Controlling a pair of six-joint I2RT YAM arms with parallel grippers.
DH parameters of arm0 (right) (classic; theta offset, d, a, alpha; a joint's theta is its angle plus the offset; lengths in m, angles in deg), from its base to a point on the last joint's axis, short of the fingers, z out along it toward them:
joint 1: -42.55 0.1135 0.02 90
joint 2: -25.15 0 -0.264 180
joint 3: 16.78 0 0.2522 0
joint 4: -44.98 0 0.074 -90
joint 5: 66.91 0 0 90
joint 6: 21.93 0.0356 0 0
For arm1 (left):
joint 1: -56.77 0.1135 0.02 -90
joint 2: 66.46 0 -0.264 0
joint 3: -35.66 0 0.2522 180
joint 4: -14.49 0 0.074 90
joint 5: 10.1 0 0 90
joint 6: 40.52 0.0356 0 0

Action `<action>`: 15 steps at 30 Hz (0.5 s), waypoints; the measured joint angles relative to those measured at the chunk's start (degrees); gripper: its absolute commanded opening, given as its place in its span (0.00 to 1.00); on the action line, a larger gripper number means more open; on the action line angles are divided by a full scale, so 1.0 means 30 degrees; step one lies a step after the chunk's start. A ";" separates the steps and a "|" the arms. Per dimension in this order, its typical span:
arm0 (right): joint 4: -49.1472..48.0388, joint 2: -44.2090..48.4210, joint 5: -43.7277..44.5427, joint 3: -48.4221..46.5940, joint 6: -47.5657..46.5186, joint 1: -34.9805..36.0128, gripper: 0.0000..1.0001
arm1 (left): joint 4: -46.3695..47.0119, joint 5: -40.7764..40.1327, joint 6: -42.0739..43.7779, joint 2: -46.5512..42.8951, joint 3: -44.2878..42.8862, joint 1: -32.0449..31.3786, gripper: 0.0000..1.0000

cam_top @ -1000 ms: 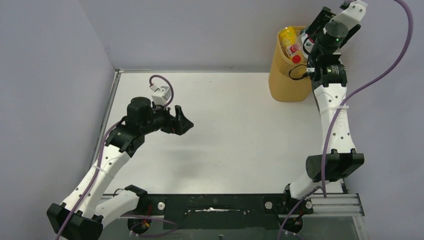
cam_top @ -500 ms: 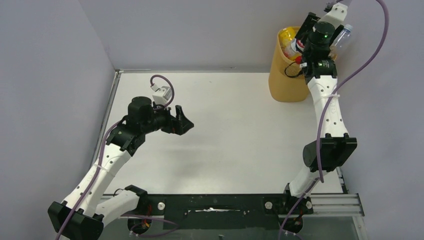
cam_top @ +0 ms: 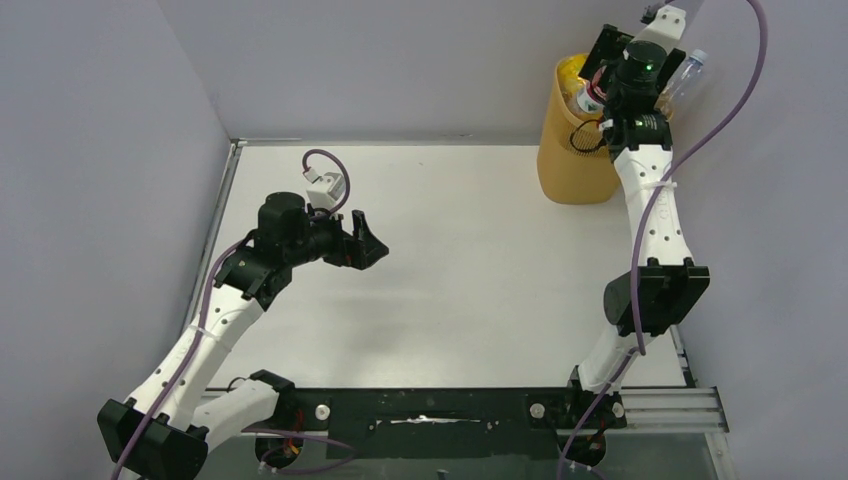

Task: Put the plastic bottles in the bin
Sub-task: Place the plastic bottle in the trash bin.

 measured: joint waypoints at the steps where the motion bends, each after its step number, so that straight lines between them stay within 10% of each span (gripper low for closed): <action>1: 0.0044 -0.0015 -0.0117 -0.0087 0.0022 0.0000 0.99 | 0.0000 0.0000 -0.0007 0.0000 0.0000 0.0000 0.90; 15: 0.0889 0.0816 -0.1005 -0.0765 0.0182 0.0000 0.98 | -0.0015 -0.0015 -0.0015 0.0000 -0.0066 0.0000 0.90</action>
